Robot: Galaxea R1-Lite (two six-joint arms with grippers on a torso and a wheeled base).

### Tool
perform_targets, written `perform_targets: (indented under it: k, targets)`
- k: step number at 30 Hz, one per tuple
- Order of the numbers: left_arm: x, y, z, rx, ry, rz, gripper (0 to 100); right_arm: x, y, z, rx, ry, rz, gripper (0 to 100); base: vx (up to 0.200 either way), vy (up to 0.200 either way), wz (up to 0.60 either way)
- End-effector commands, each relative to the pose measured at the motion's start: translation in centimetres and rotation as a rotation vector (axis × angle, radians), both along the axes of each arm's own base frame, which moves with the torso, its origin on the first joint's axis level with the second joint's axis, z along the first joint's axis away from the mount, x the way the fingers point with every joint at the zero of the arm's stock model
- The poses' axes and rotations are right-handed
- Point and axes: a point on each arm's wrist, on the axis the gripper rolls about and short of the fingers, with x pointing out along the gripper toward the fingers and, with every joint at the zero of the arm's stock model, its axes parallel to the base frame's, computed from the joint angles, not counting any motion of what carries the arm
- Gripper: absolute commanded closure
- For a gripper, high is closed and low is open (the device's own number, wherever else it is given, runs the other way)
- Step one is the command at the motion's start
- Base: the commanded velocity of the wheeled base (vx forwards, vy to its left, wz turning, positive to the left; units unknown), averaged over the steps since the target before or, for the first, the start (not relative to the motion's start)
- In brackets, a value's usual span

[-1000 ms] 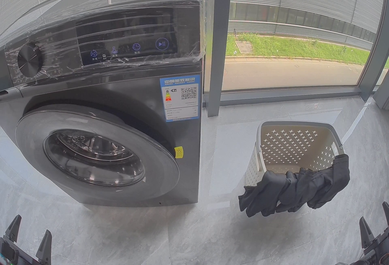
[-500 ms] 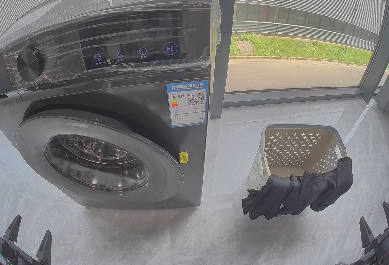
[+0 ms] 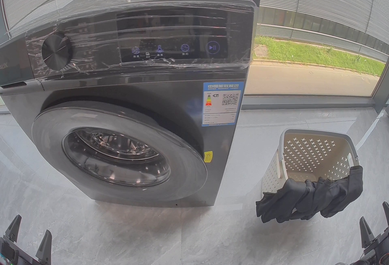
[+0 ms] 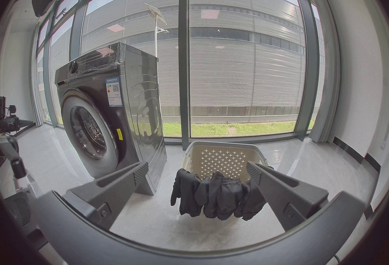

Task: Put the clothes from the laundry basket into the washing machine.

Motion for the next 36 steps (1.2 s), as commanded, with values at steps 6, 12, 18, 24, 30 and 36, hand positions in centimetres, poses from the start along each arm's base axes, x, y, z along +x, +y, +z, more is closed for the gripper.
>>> perform_targets:
  k: [6,12,18,24,30,36]
  targets:
    - [0.0,0.0,-0.53,0.001,0.001,0.001,0,-0.01,0.0,-0.48,0.0,-0.001,0.0,0,0.0,0.2,0.0]
    - [0.0,0.0,-0.53,0.001,0.001,0.001,0,-0.01,0.0,-0.48,0.0,-0.001,0.0,0,0.0,0.2,0.0]
    - [0.0,0.0,-0.53,0.001,0.001,0.001,0,-0.01,0.0,-0.48,0.0,-0.001,0.0,0,0.0,0.2,0.0]
    - [0.0,0.0,-0.53,0.001,0.001,0.001,0,-0.01,0.0,-0.48,0.0,-0.001,0.0,0,0.0,0.2,0.0]
    - [0.0,0.0,-0.53,-0.001,0.001,0.001,0,-0.01,0.0,-0.48,0.0,-0.001,0.0,0,0.0,0.2,0.0]
    - [0.0,0.0,-0.53,-0.001,0.001,0.001,0,-0.01,0.0,-0.48,0.0,-0.001,0.0,0,0.0,0.0,0.0]
